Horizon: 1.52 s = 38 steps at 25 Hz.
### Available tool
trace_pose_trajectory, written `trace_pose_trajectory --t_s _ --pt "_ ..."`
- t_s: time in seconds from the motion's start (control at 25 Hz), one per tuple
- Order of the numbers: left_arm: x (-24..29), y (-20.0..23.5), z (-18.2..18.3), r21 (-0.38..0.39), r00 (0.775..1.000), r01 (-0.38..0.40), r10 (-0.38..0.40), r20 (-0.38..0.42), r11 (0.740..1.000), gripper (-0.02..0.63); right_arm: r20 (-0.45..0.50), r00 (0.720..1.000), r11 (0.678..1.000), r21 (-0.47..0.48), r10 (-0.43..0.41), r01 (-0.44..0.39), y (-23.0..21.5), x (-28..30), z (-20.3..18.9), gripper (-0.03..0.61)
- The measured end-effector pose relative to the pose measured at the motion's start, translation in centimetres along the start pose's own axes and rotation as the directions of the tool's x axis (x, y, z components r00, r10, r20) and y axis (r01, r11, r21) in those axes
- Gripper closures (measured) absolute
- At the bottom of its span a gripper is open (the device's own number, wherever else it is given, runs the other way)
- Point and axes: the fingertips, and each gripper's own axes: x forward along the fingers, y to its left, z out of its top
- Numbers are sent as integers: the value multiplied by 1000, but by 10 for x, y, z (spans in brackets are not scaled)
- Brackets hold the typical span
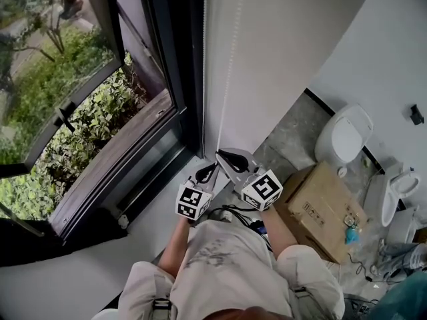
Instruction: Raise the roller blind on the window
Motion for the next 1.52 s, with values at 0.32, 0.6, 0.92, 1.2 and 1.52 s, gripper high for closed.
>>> trace_pose_trajectory --t_s 0.32,0.6,0.92,1.2,1.52 --pt "-33 -1 58 16 998 -9 8 60 1000 548 -4 1000 1000 -13 -11 11 -6 -2 0 558" --pt "-51 3 154 68 982 -7 -6 187 998 541 2 1000 1000 -19 -16 16 -5 -1 0 558" --pt "-56 -12 236 150 952 -9 -37 304 989 541 -3 1000 999 -27 -18 18 -5 1 0 558" --pt "-52 -17 263 190 942 -29 -36 333 981 562 -1 1000 999 -32 -16 16 -4 3 1 558" --pt "-54 -10 263 146 936 -55 0 353 988 600 -1 1000 999 -43 -16 16 -1 6 0 558"
